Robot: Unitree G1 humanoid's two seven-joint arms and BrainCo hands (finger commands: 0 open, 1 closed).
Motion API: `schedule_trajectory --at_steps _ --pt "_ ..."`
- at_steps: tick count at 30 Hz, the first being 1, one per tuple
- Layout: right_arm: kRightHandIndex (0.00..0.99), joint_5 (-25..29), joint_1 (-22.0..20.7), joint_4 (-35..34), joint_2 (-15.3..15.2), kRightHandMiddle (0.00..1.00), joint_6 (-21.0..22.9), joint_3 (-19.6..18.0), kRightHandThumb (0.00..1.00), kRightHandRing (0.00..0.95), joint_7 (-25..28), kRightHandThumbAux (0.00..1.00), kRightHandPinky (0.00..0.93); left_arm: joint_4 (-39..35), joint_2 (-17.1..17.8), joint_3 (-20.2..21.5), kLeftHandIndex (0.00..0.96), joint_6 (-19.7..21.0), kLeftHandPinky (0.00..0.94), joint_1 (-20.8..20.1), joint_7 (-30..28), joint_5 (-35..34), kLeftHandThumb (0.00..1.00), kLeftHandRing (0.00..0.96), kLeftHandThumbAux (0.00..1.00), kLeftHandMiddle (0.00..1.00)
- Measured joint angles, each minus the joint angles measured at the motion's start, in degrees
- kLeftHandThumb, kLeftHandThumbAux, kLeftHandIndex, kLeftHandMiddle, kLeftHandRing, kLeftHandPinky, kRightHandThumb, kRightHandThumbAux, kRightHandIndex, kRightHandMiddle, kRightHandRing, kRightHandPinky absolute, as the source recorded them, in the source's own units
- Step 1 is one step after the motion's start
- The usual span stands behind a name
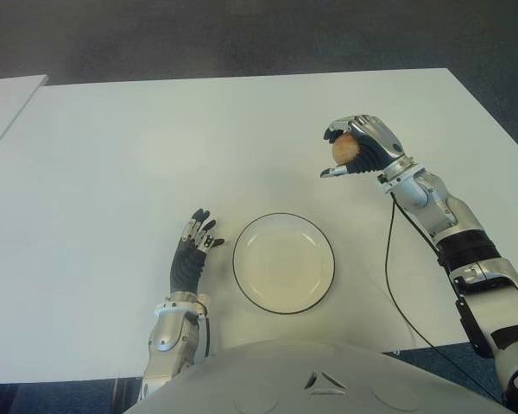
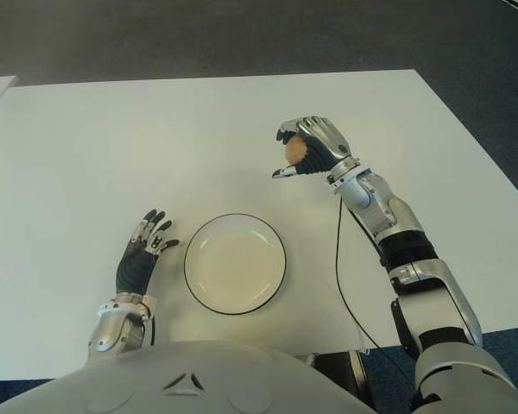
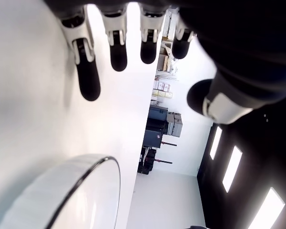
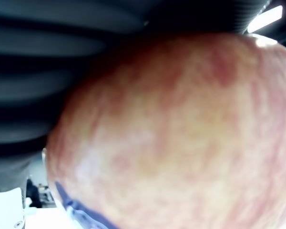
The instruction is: Put the apples into the plate.
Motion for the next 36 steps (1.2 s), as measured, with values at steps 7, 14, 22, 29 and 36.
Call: schedule_trajectory --at_steps 7,14,22,29,36 --pt "0.401 -0.01 0.01 -2.58 1.28 0.533 -0.99 -0.05 0.857 0.872 0.87 0.675 0.845 0.27 -0.19 0.1 0.026 0.11 0.149 -0.47 0.0 -0.04 0.239 0.11 0.564 0.081" --pt "0.401 -0.02 0.66 -7.83 2.09 0.534 -1.19 -0.27 0.857 0.859 1.79 0.675 0.836 0.76 -0.13 -0.01 0.024 -0.04 0.14 -1.07 0.0 0.22 0.242 0.096 0.57 0.067" --pt "0.401 -0.61 4.31 -15.72 4.83 0.533 0.5 0.3 0.856 0.857 4.22 0.675 0.838 0.89 -0.19 0.02 0.028 0.32 0.133 -1.52 0.0 0.38 0.246 0.098 0.57 0.072" --pt "0.401 -3.1 6.97 -18.85 6.98 0.532 0.17 1.98 0.855 0.851 4.67 0.675 0.827 0.99 -0.38 -0.02 0.021 0.46 0.147 -1.73 0.01 0.65 0.255 0.101 0.588 0.069" --pt "0.403 -7.5 7.68 -19.33 8.66 0.533 -1.74 3.68 0.855 0.849 2.92 0.674 0.828 1.17 -0.72 -0.07 0.018 0.12 0.152 -1.74 0.02 1.19 0.253 0.105 0.597 0.07"
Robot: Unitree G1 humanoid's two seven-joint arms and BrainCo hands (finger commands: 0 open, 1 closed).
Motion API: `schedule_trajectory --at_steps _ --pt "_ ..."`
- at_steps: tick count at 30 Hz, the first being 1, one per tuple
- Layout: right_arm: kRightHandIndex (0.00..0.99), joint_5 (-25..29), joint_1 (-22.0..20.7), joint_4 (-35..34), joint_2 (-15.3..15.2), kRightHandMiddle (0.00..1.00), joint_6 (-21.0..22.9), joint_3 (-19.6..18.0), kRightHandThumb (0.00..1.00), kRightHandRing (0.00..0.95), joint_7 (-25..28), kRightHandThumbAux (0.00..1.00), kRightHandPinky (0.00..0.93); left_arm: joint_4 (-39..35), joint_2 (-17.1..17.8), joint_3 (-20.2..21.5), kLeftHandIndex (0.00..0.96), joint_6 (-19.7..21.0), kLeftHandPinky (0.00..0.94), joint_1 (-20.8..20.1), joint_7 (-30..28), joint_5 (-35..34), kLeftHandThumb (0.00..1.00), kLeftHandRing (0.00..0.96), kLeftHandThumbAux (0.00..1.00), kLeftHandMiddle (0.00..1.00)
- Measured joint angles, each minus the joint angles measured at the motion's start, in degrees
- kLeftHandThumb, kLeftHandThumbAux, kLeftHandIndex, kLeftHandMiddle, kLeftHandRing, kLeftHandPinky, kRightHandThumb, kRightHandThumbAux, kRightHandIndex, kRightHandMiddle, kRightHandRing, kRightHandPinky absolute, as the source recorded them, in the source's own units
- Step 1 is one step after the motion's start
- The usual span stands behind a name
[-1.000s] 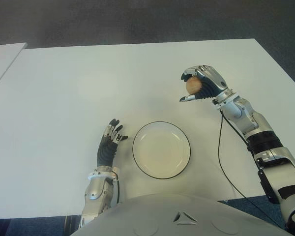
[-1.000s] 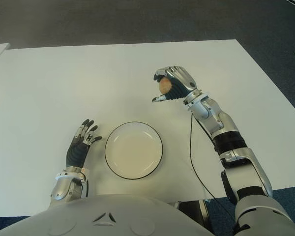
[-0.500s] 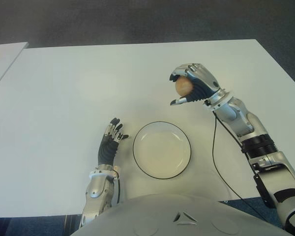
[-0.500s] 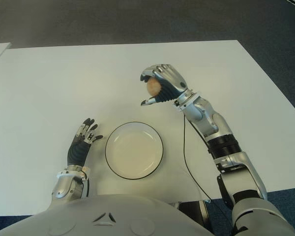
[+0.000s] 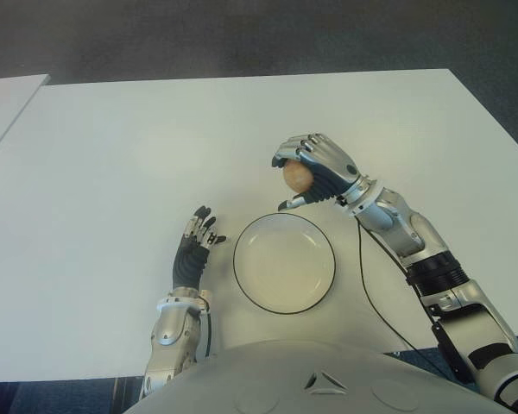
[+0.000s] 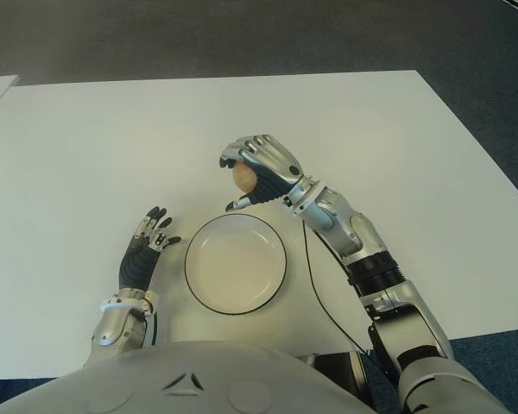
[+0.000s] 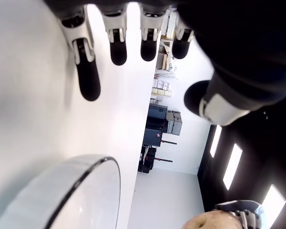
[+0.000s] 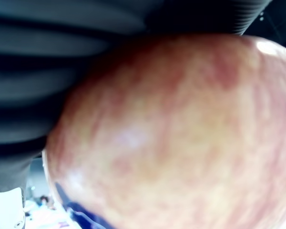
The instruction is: Put the apples into the plate.
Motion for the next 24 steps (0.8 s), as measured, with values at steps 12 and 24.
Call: schedule_trajectory --at_steps 12,24 --pt "0.397 -1.95 2.86 -3.57 2.04 0.527 -2.74 3.55 0.852 0.831 0.4 0.676 0.816 0.61 -0.61 -0.26 0.032 -1.09 0.178 -0.03 0.07 1.06 0.253 0.129 0.617 0.091" --pt "0.399 -4.73 3.52 -4.47 1.83 0.526 -3.89 4.65 0.852 0.832 1.16 0.675 0.825 0.28 -0.89 -0.34 0.025 -0.64 0.227 0.11 0.07 0.97 0.244 0.155 0.583 0.101"
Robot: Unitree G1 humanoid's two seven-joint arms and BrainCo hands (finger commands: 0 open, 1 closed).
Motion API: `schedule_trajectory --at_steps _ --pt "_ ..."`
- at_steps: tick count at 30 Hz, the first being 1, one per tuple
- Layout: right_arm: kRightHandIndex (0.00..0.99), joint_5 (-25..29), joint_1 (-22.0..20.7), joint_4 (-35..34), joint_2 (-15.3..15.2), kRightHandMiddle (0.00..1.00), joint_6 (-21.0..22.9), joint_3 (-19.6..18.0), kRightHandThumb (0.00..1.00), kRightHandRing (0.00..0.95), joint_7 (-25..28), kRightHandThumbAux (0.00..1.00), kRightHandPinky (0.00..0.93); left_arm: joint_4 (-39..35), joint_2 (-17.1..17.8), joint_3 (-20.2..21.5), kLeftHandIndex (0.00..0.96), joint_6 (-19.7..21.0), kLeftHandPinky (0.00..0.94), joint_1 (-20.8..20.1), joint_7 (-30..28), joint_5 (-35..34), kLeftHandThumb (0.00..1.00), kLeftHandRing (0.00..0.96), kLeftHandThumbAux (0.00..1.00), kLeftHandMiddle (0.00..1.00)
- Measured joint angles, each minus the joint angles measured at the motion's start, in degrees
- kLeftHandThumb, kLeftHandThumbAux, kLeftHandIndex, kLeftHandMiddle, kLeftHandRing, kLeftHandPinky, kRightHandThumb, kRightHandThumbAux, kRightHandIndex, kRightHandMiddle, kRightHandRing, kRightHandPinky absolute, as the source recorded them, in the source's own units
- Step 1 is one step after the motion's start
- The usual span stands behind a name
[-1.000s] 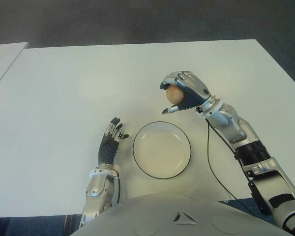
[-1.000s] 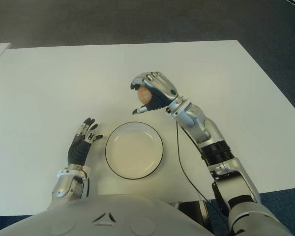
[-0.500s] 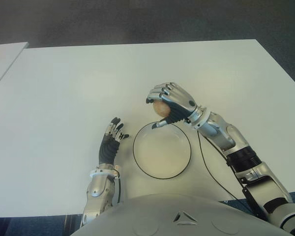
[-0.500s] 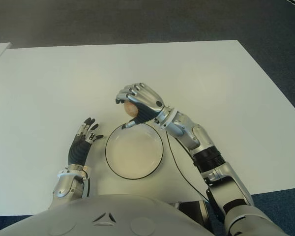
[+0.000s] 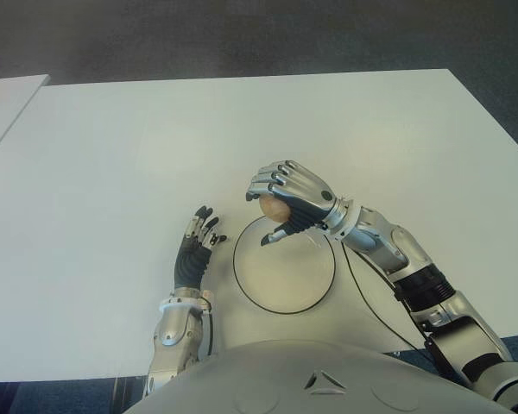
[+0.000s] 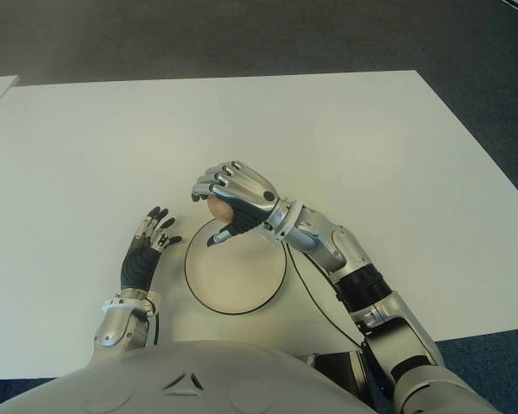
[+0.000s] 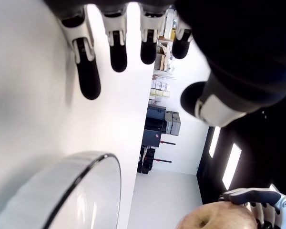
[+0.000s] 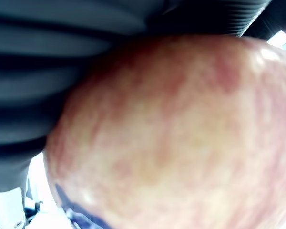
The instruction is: Put the apples into the plate.
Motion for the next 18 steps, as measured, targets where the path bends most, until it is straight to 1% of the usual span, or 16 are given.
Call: schedule_trajectory --at_steps 8,11,13,18 --pt "0.399 -2.45 0.48 -0.82 -0.38 0.524 -0.1 0.81 0.852 0.833 0.25 0.675 0.825 -1.13 0.0 -0.59 0.018 1.33 0.198 0.39 0.0 0.02 0.245 0.15 0.587 0.097" --pt "0.4 -3.28 0.79 -1.0 -0.77 0.523 -0.17 1.01 0.852 0.829 0.37 0.675 0.829 -1.48 -0.02 -0.98 0.02 1.66 0.171 0.71 0.0 0.08 0.246 0.134 0.6 0.088" --pt "0.401 -3.95 1.26 -1.33 -1.28 0.523 -0.24 1.17 0.852 0.823 0.47 0.675 0.831 -1.67 -0.05 -1.29 0.021 1.76 0.139 0.9 0.01 0.15 0.245 0.114 0.607 0.076" --pt "0.406 -5.63 2.85 -2.74 -3.01 0.527 -0.28 1.89 0.853 0.815 1.88 0.673 0.833 -1.95 -0.11 -1.81 0.021 2.01 0.121 1.21 0.05 0.39 0.242 0.088 0.614 0.057"
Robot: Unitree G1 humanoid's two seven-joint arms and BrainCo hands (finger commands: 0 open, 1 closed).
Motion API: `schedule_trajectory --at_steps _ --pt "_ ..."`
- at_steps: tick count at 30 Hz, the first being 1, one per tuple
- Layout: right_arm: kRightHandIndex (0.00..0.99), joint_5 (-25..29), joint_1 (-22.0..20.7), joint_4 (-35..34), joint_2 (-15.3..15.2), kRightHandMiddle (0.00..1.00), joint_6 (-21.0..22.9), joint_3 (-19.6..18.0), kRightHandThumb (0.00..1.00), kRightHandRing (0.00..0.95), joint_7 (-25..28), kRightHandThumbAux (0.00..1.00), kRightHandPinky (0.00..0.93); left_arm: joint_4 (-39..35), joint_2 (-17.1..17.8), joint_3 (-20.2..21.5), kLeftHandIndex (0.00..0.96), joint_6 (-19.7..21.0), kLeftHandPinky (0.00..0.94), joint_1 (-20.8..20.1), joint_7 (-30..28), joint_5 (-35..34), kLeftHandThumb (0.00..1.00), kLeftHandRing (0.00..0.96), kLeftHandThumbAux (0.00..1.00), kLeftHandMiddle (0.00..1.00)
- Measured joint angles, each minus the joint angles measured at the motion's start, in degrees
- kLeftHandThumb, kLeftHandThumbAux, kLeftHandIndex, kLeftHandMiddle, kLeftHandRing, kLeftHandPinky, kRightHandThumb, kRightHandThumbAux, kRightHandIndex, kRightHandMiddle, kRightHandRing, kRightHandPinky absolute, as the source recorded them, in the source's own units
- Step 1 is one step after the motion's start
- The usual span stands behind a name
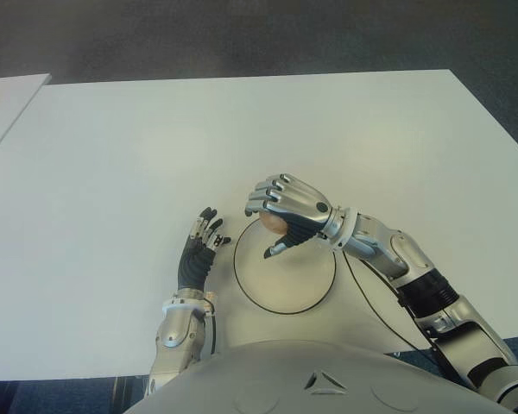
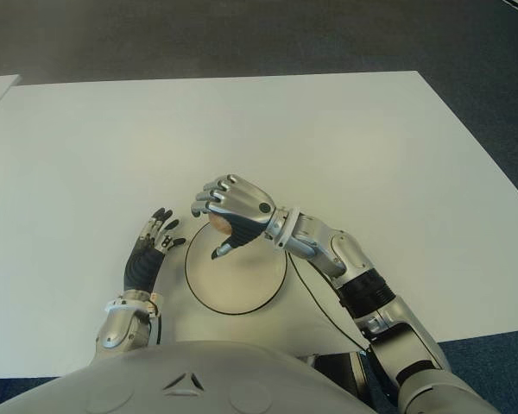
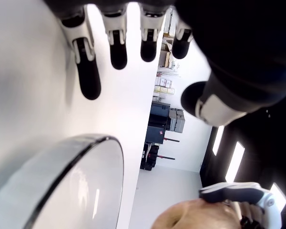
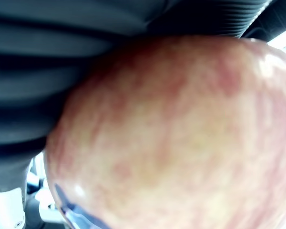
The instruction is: Put the apples into the plate.
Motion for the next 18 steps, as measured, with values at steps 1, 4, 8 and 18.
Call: schedule_trajectory --at_steps 1,4,8,18 --pt "0.407 -0.18 0.31 -0.23 -0.31 0.528 -0.01 0.14 0.853 0.814 0.28 0.673 0.833 -0.05 0.0 -0.04 0.022 0.05 0.119 0.03 0.01 0.05 0.24 0.084 0.615 0.056" --pt "0.406 -0.67 1.23 -1.15 -1.25 0.526 -0.02 0.5 0.852 0.814 1.25 0.673 0.834 -0.38 -0.02 -0.13 0.025 0.21 0.124 0.18 0.46 0.45 0.234 0.081 0.619 0.055" --pt "0.404 -0.93 1.58 -1.99 -2.04 0.523 -0.15 0.77 0.851 0.816 2.31 0.675 0.831 -0.85 -0.04 -0.19 0.027 0.36 0.111 0.37 0.84 0.78 0.226 0.074 0.622 0.055" --pt "0.398 -0.31 1.59 -1.59 -2.47 0.51 -2.17 0.73 0.85 0.803 0.69 0.677 0.817 -1.7 -0.11 -0.26 0.024 1.42 0.134 0.59 0.93 0.98 0.22 0.089 0.642 0.066"
